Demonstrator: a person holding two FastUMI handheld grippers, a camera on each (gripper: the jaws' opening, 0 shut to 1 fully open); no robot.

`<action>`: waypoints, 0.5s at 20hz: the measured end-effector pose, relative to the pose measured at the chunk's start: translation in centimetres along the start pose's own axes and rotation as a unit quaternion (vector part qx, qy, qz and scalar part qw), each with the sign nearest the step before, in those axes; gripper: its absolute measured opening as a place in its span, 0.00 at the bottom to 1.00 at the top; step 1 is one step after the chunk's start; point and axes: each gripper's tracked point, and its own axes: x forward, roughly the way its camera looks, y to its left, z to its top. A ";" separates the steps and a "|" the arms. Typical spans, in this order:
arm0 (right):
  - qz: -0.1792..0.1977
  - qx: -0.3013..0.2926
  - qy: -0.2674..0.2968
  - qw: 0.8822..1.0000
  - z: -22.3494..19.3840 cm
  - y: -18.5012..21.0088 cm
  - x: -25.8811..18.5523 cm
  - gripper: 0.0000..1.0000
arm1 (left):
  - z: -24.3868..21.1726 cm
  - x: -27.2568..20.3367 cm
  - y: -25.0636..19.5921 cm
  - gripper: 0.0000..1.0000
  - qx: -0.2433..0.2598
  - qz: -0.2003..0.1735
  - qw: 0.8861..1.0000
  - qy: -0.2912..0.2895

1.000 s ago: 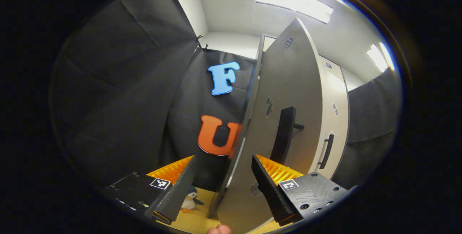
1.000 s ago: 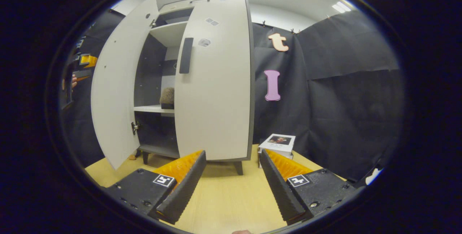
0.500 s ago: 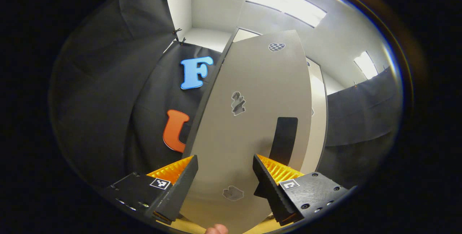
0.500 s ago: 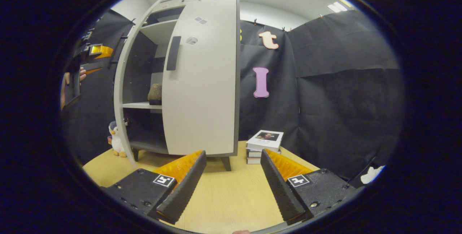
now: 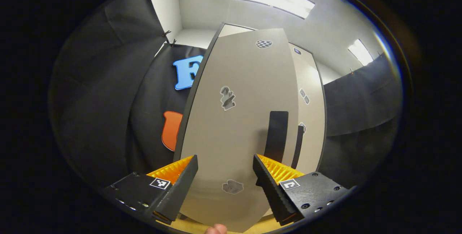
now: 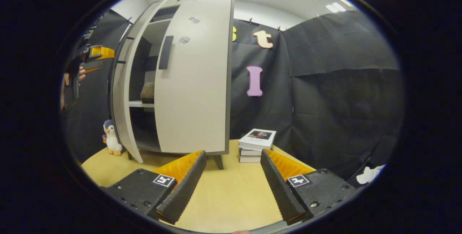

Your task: Grab one shoe with the right hand and put it into the shoe cabinet, grab the other shoe with the left hand and put it into the shoe cabinet; then close the right door with the right hand and the left door with the left hand.

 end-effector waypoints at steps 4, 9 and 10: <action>0.024 0.005 -0.001 1.000 0.3 2.0 0.3 0.99 | -0.5 -3.0 -1.3 0.93 0.003 -0.003 1.000 0.015; 0.057 0.004 -0.002 0.998 0.3 4.4 0.2 0.99 | -3.7 -7.0 -3.4 0.93 0.012 -0.007 1.000 0.023; 0.062 0.003 0.000 0.998 0.2 4.7 0.0 0.99 | -4.6 -7.6 -3.4 0.93 0.020 0.000 0.999 0.030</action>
